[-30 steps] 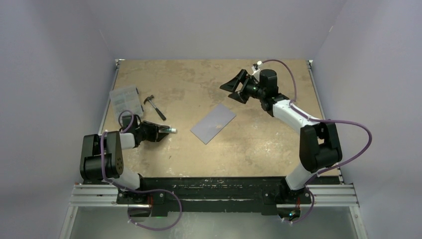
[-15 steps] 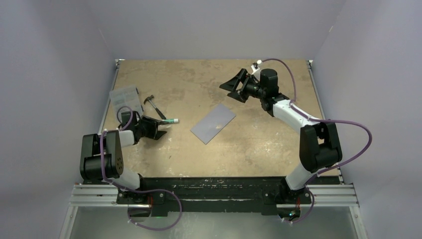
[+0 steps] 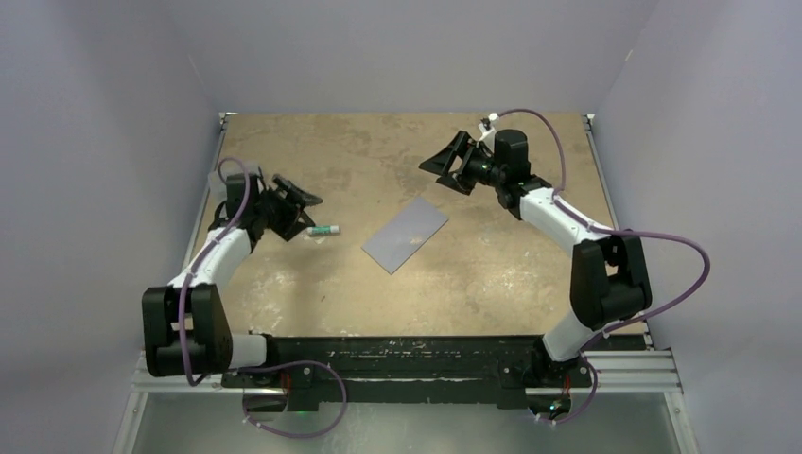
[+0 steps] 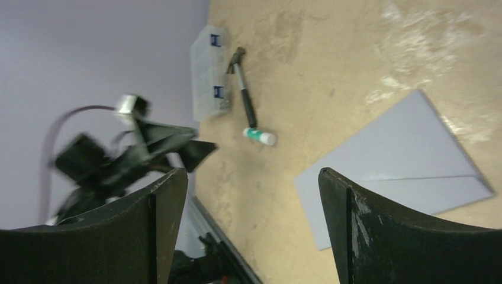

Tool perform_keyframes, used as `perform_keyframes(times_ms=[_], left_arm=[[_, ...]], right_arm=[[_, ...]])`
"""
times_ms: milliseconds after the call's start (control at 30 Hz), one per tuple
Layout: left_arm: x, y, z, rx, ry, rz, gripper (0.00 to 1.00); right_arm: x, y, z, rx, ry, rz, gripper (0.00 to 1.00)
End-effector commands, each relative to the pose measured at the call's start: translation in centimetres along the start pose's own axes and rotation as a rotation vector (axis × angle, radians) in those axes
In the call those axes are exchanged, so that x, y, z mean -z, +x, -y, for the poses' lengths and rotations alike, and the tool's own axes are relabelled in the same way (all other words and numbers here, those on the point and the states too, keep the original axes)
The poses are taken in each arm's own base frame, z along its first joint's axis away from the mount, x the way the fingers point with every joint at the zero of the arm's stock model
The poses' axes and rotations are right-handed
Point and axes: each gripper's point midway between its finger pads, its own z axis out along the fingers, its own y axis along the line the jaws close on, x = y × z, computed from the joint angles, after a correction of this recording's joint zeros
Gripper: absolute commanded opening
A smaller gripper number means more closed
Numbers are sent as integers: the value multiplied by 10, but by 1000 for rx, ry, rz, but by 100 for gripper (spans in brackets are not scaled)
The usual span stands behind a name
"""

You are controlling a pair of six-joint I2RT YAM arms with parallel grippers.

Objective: Place the letter into the envelope and seal it

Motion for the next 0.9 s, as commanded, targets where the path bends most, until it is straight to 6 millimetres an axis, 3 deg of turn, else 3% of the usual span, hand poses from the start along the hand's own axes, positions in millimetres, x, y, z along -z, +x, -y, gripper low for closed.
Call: perform_keyframes(times_ms=[0,67,167,267,367,533,667,867], left_arm=[[31,2,59,-349,-11,78,84],[41,-3,73,-414,-11,111,91],[61,-19,80,-491,-68,205,95],[91,-40,85,-558,-119,348,97],[129,-57,92,-615,-139,497,99],[180,-69,85,-652,-205,652,99],[206,-69,70,-662,-278,693,99],[220,-59,55,-683,-312,675,99]], right_arm=[[23,-42,-11,213,131,147,84],[37,-62,-5,300,244,217,85],[75,-104,0,424,462,382,87],[130,-139,-3,508,664,579,90],[187,-155,-10,545,812,753,93],[255,-152,-23,535,909,923,97],[293,-138,-28,472,932,995,98],[315,-113,-18,451,943,989,99]])
